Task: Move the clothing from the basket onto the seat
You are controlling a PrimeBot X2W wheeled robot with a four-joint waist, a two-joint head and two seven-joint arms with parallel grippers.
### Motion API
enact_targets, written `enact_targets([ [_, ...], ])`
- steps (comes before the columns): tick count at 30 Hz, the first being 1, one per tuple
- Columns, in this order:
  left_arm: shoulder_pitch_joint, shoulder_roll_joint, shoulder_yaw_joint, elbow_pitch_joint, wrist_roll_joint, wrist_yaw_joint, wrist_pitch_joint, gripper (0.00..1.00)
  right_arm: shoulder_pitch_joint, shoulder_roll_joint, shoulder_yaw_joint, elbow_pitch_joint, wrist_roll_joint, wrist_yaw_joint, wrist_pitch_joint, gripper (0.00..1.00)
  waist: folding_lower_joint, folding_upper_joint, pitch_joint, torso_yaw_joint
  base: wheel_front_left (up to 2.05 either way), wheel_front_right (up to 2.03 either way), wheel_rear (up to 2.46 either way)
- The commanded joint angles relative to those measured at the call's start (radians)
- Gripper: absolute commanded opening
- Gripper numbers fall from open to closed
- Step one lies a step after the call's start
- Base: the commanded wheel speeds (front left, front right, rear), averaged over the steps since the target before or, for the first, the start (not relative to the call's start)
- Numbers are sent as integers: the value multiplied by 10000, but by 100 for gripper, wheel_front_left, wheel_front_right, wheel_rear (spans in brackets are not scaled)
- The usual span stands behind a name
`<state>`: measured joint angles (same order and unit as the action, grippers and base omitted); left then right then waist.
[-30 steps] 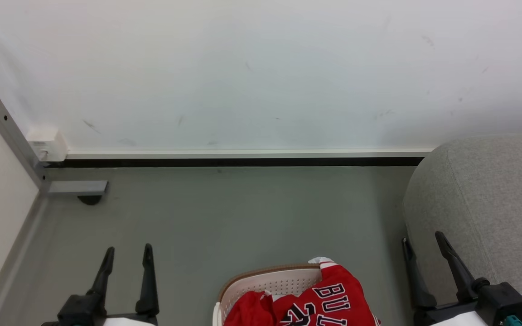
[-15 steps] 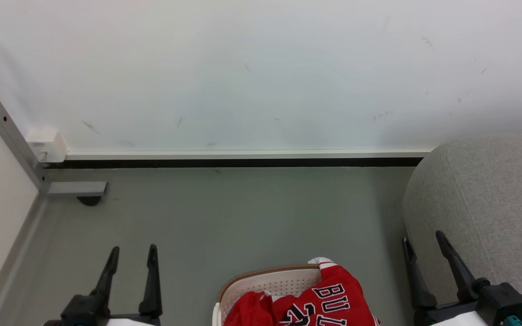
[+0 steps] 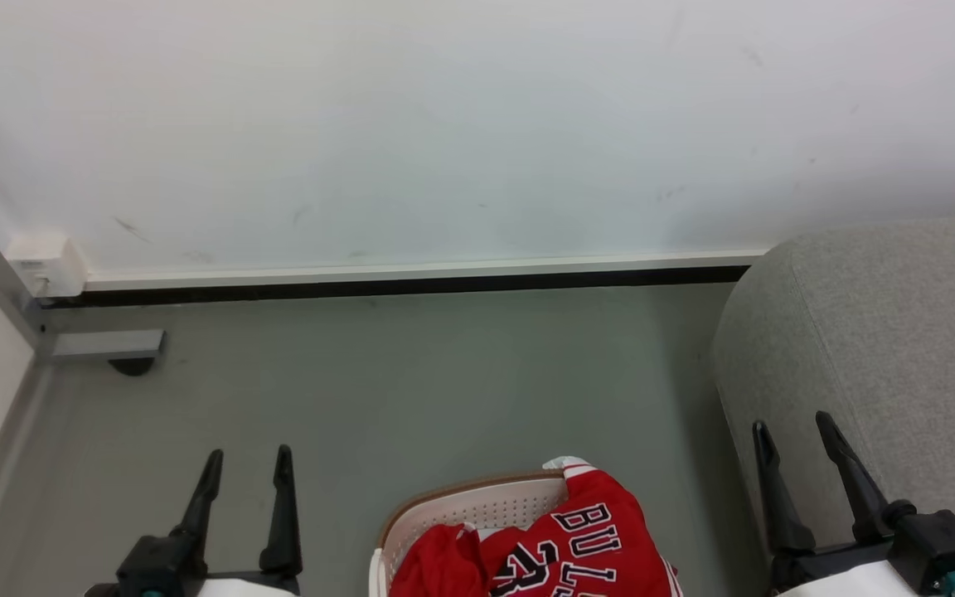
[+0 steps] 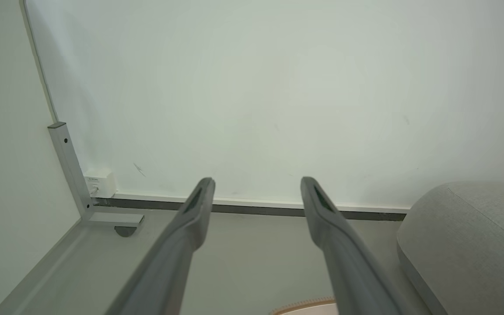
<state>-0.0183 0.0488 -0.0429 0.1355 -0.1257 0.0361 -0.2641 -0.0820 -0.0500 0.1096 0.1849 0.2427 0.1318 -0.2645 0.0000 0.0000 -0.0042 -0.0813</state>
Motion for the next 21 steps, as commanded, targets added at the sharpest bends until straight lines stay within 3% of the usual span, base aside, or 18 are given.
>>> enact_targets([
  [1,-170,30,-65,79,31,-61,-7,100,-202,-9,-91,-83,-38,-21,1,100,0,0,231,-216,0,0,0],
  [11,-1215,31,-381,704,482,-449,-7,100,-918,-9,-492,-429,-26,-21,3,100,0,0,1791,-927,0,0,0],
  [21,-3213,372,-1042,3043,1213,-985,-7,100,-1834,-6,-1126,-872,318,-21,3,100,0,0,3818,-1678,0,0,0],
])
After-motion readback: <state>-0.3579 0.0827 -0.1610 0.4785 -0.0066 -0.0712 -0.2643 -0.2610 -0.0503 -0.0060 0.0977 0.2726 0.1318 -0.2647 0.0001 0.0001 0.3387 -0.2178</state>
